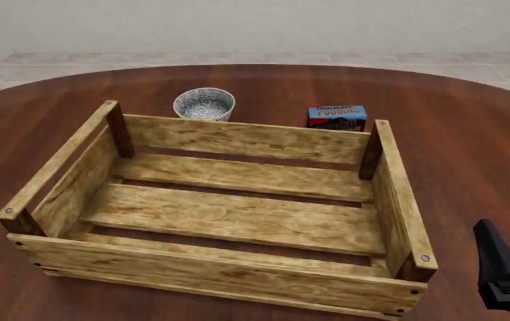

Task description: Pick up the salad dressing and put it in the tray.

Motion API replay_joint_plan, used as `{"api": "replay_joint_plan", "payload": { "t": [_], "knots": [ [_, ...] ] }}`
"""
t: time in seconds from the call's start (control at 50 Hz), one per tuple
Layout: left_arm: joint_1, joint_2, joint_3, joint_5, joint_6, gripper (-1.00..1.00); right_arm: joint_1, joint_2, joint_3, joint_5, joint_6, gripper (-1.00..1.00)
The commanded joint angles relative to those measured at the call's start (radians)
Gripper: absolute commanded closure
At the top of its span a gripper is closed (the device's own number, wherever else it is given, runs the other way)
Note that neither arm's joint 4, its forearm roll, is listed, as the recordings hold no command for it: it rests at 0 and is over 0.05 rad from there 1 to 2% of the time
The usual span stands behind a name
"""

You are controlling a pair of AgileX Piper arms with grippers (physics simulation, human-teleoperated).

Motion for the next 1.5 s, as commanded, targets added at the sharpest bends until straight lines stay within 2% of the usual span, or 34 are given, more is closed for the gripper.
{"api": "replay_joint_plan", "payload": {
  "t": [0.02,0.56,1.04,1.5],
  "knots": [
    [0.044,-0.004,0.026,-0.004,0.002,-1.0,0.001,-0.005,0.0,0.005,-0.002,-1.0],
    [0.104,0.014,0.08,-0.027,0.004,-1.0,0.004,-0.003,0.0,0.007,-0.01,-1.0],
    [0.167,0.05,0.164,-0.137,0.042,-1.0,0.001,0.008,0.001,-0.003,-0.008,-1.0],
    [0.178,0.087,0.269,-0.235,0.017,-1.0,-0.007,-0.001,0.0,0.005,-0.003,-1.0]
  ]
}}
